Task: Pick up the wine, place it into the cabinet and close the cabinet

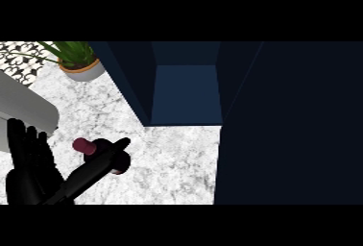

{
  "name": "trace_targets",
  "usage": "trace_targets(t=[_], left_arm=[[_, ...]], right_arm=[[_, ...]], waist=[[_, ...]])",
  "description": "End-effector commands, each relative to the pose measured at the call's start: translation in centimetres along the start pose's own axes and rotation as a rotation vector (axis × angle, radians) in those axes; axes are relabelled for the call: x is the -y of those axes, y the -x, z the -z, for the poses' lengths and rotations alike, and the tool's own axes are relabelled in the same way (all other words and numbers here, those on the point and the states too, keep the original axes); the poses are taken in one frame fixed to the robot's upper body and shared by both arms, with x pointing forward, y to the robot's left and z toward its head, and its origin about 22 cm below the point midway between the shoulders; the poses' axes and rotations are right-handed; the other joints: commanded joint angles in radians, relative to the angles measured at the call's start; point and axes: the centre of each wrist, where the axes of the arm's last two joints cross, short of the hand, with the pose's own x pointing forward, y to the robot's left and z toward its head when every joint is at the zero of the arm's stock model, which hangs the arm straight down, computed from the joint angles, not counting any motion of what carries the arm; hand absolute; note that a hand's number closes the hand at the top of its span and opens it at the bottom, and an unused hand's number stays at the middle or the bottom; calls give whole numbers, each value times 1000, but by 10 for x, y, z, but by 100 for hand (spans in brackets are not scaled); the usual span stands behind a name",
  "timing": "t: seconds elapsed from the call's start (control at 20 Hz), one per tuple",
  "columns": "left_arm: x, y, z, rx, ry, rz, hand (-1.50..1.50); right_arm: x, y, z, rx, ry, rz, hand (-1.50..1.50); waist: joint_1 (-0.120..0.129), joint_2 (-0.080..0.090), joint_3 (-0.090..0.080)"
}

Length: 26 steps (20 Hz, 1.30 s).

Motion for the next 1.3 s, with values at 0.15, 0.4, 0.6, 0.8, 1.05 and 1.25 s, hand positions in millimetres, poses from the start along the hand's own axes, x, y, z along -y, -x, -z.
trace_targets(t=[0.15,0.4,0.6,0.8,1.05,1.25], left_arm=[[-6,35,12,-46,-16,2,-150],[-22,46,34,-78,-42,11,-150],[-21,65,37,-86,-59,21,-150],[-23,85,39,-114,-41,17,-150],[-35,118,51,-149,-30,32,-150],[-12,137,47,-164,-6,-10,-150]], right_arm=[[-9,-44,-36,87,-20,47,-150],[-6,-42,-37,99,-4,50,-150],[-12,-49,-39,77,-24,37,-150],[-4,-45,-33,89,-36,27,-150],[-7,-45,-39,81,-45,11,-150],[-5,-45,-40,80,-34,41,-150]], waist=[[-3,-1,-1],[-3,-1,-1],[0,-2,-2],[5,0,-1],[-6,-2,-3],[-8,1,0]])
